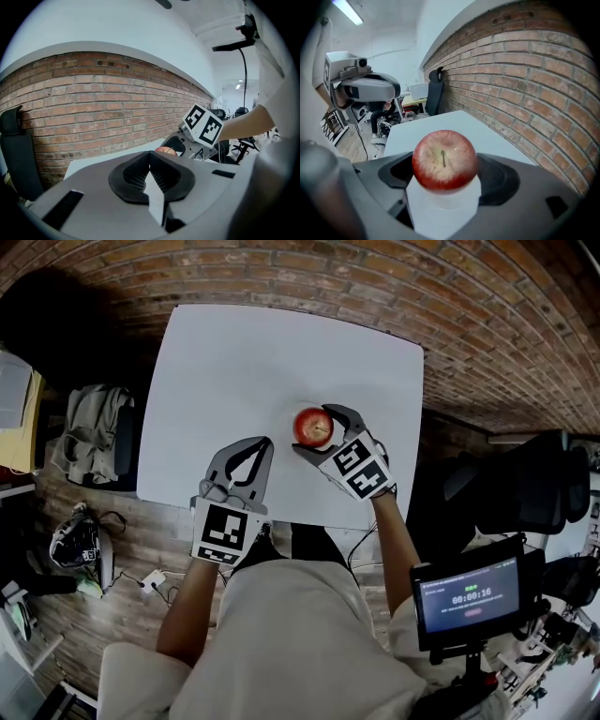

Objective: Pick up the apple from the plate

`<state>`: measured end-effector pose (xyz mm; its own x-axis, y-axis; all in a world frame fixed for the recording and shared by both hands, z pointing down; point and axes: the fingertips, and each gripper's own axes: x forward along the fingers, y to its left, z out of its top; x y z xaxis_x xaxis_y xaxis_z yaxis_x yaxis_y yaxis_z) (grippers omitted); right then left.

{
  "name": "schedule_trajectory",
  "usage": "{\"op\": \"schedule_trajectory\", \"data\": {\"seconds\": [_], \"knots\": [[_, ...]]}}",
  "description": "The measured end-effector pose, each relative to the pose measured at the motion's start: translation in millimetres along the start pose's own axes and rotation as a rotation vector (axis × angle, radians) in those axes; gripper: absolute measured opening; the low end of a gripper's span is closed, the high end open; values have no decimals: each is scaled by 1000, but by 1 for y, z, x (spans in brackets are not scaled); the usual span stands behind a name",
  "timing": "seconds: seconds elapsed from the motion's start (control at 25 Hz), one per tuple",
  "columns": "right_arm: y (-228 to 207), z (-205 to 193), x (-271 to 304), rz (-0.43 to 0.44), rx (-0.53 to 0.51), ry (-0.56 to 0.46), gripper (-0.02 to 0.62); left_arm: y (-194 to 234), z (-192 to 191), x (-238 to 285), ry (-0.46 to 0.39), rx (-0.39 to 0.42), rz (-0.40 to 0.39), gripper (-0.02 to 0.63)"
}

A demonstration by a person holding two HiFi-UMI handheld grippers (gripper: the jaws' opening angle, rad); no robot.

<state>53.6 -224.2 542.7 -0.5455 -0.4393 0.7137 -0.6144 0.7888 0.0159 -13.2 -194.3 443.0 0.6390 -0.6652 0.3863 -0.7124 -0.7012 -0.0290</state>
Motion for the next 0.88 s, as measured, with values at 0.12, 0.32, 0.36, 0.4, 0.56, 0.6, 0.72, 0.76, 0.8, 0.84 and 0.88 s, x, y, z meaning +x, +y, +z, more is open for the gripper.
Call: {"op": "schedule_trajectory", "data": {"seconds": [0.12,0.32,0.36,0.4,0.56,0.6,0.72,0.76,0.8,0.84,0.88], "knots": [[2,6,-11,-10,2,-23,400,-4,4,-3,-13,11,-5,5],[7,10,-30,-32,6,-51,400,-12,14,-8,-36,33,-12,5],[8,11,-34,-37,6,-56,400,-13,15,-10,-39,36,-12,5],[10,11,-37,-41,8,-62,400,-15,16,-11,-42,39,-13,5],[16,10,-50,-54,21,-92,400,-22,20,-16,-54,52,-17,5],[18,10,-54,-57,26,-99,400,-25,21,-17,-58,56,-19,5],[27,10,-66,-61,49,-128,400,-32,25,-23,-71,67,-27,5],[29,10,-70,-63,60,-140,400,-33,27,-24,-75,71,-29,5],[30,11,-73,-65,73,-154,400,-34,28,-25,-79,75,-30,5],[31,12,-76,-68,84,-168,400,-34,29,-26,-82,78,-31,5],[32,14,-79,-70,95,-182,400,-35,30,-27,-85,82,-31,5]]}}
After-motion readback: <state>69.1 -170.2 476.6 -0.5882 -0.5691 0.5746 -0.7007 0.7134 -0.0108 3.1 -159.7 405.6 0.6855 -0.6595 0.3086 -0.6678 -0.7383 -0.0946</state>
